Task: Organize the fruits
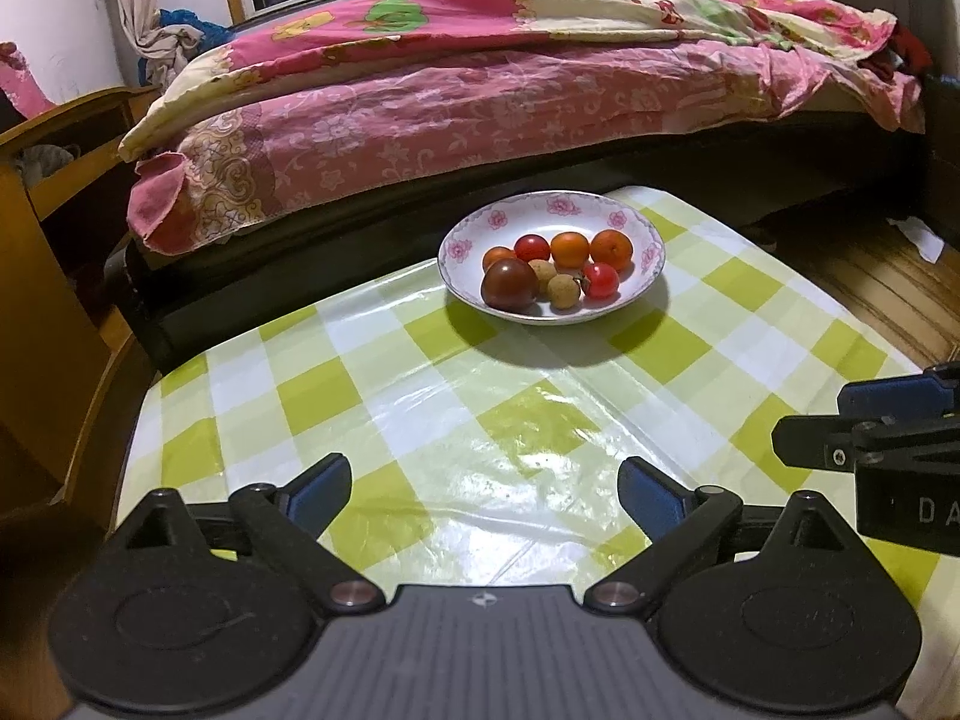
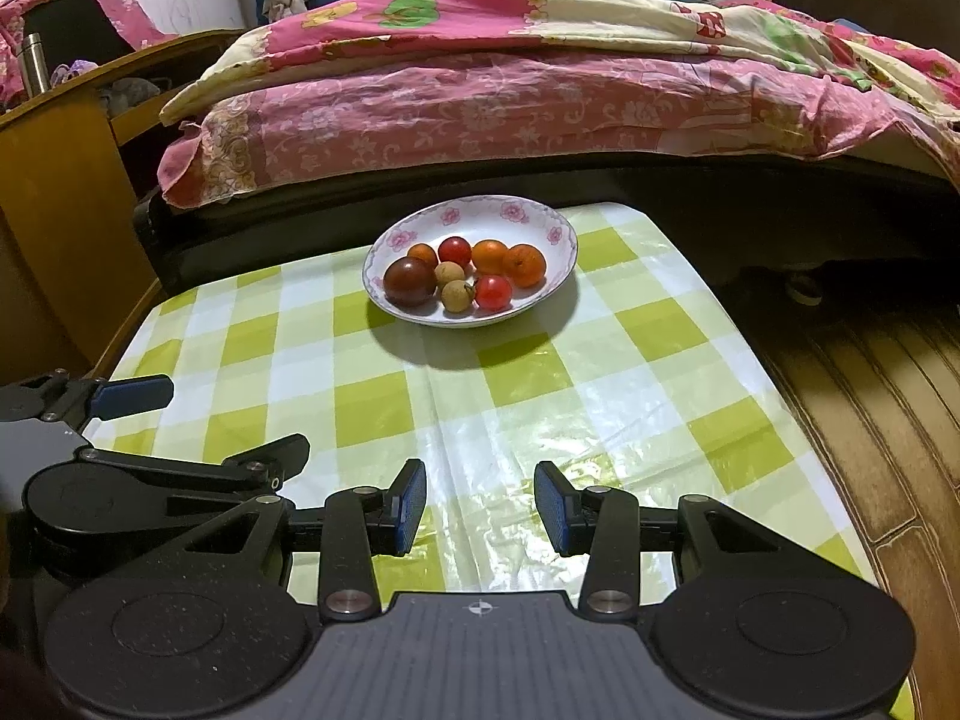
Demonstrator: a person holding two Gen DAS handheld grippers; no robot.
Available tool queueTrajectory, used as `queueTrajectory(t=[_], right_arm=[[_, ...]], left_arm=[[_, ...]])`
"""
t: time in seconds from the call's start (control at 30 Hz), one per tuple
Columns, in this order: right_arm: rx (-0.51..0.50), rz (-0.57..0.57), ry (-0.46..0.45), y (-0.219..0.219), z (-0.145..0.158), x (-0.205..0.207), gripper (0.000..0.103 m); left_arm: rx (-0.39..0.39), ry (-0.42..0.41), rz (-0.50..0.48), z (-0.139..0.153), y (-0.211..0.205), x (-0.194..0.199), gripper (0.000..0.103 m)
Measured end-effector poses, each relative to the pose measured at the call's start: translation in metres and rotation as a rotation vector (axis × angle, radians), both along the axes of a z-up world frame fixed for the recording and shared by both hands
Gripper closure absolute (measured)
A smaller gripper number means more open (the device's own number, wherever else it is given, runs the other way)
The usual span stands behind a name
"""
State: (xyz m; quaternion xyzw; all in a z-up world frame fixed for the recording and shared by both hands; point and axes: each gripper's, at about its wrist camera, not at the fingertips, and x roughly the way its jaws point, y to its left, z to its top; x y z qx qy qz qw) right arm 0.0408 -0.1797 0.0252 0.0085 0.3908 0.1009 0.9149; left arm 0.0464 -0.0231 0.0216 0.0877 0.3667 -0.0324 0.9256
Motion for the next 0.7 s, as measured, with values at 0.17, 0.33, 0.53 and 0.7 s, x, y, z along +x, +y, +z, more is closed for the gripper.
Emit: queueTrajectory(t=[0.17, 0.33, 0.53, 0.7], right_arm=[[0.002, 0.0, 0.0, 0.0, 0.001, -0.004, 0.066], [0.003, 0.0, 0.001, 0.0, 0.001, -0.007, 0.066], [0.006, -0.003, 0.002, 0.0, 0.001, -0.015, 0.066], [0.007, 0.001, 0.003, 0.001, 0.001, -0.024, 0.066]], left_arm=[[0.007, 0.004, -0.003, 0.0, -0.002, -0.006, 0.0], [0.004, 0.009, -0.005, -0.001, -0.002, -0.011, 0.0], [0.003, 0.012, -0.007, -0.001, -0.002, -0.017, 0.0], [0.003, 0.011, -0.013, 0.001, -0.003, -0.025, 0.0]])
